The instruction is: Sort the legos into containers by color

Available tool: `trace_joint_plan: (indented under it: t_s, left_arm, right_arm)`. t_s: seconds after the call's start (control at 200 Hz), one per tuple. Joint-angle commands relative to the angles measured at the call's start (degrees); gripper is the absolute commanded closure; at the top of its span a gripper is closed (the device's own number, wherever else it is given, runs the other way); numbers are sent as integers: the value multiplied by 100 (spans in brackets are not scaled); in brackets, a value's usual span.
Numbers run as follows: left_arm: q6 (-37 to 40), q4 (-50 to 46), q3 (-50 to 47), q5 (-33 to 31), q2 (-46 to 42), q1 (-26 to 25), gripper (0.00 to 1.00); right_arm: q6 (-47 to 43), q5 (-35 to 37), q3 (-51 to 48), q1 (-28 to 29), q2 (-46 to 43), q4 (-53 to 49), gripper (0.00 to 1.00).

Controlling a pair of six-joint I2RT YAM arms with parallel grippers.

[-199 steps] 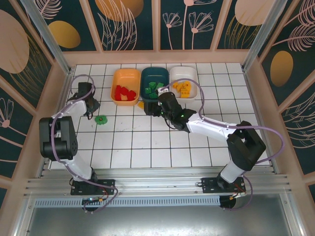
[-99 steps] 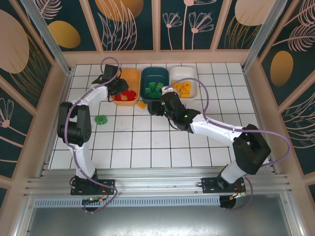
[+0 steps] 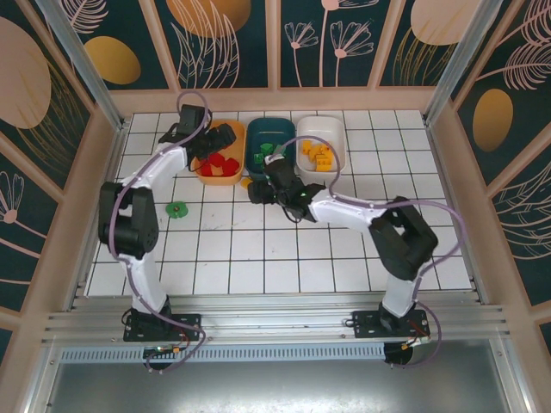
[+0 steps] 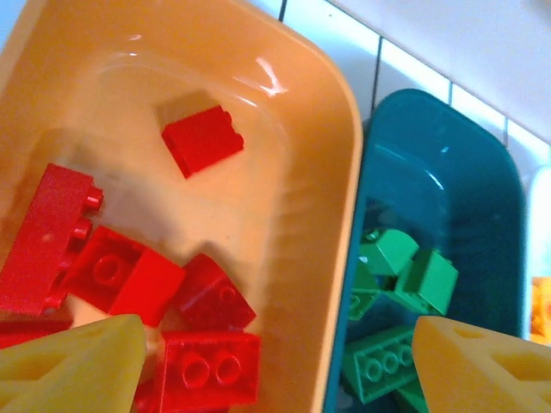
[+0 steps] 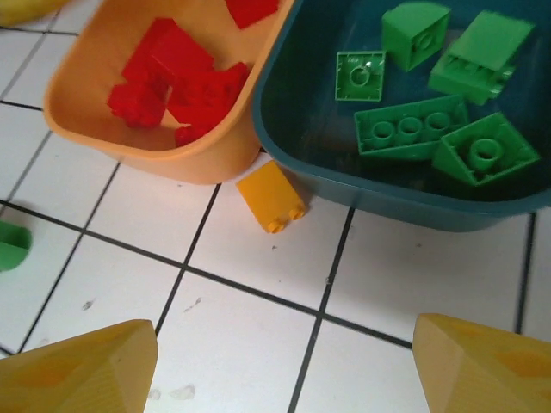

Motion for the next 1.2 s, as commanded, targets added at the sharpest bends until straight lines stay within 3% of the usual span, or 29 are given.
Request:
trace_joint_plan:
  t_s: [0.0,0.215,0.41,0.881,1.196]
  left_arm:
    - [1,375,-740,-29,-1025,-24,14]
    - [-102,665,-2363,-218,-2316,-15,11]
    - [-133,790,-3102,-266,-2774,14,9]
    - [-99,861,-3304,-165,-2730,34,10]
    - [-76,856,-3376,-203,-2726,59,10]
  right_arm:
    - [-253,-21,546,-74,562,-114,19]
    - [-352,-163,1462,-215,1620,-287,19]
    - [-387,-228,1884,-276,2121,-276,19]
    - [-530,-267,2488,-236,2791,-374,28]
    - [-637,-267,2276,-80,2837,-270,50]
